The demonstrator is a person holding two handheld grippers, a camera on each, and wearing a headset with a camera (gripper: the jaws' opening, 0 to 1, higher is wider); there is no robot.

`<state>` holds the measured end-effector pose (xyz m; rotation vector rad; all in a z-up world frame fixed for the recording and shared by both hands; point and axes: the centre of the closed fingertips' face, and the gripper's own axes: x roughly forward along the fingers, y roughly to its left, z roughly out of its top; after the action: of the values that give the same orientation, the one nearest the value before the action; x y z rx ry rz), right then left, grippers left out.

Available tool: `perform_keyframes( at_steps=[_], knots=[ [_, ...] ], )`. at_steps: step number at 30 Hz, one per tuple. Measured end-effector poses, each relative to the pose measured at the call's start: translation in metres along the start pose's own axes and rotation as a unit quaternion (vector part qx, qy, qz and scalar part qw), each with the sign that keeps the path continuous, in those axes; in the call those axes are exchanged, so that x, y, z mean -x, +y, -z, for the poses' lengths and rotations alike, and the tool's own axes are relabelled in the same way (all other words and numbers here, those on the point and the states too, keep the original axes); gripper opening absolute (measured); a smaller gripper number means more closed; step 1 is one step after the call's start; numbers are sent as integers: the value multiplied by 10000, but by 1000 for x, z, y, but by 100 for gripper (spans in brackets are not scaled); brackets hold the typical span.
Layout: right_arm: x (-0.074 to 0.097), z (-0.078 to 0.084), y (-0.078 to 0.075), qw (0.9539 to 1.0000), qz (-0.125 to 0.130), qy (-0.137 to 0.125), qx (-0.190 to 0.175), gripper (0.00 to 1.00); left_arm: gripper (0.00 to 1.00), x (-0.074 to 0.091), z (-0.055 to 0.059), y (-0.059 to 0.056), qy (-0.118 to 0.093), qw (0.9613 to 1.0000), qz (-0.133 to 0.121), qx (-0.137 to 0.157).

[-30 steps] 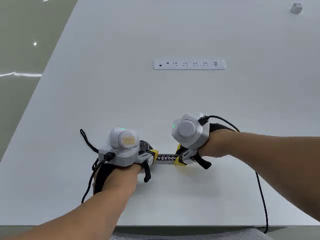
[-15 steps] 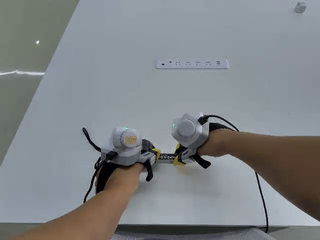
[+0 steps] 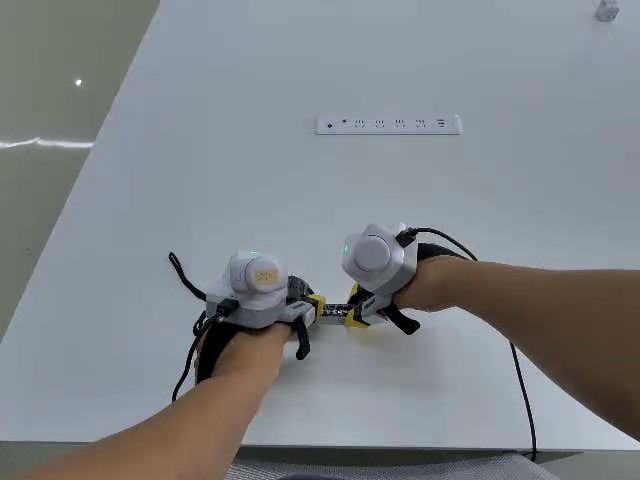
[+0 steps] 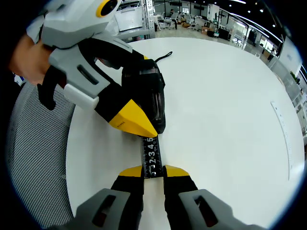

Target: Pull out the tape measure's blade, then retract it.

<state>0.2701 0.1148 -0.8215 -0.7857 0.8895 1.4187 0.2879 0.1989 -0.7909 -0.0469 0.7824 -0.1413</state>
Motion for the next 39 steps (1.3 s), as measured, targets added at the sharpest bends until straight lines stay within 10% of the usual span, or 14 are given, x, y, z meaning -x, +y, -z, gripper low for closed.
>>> perform_keyframes(
  at_steps=[39],
  knots=[
    [-4,-15,5,9975,206,-653,180,18,63,0,0,-1,-27,10000,58,32]
  ],
)
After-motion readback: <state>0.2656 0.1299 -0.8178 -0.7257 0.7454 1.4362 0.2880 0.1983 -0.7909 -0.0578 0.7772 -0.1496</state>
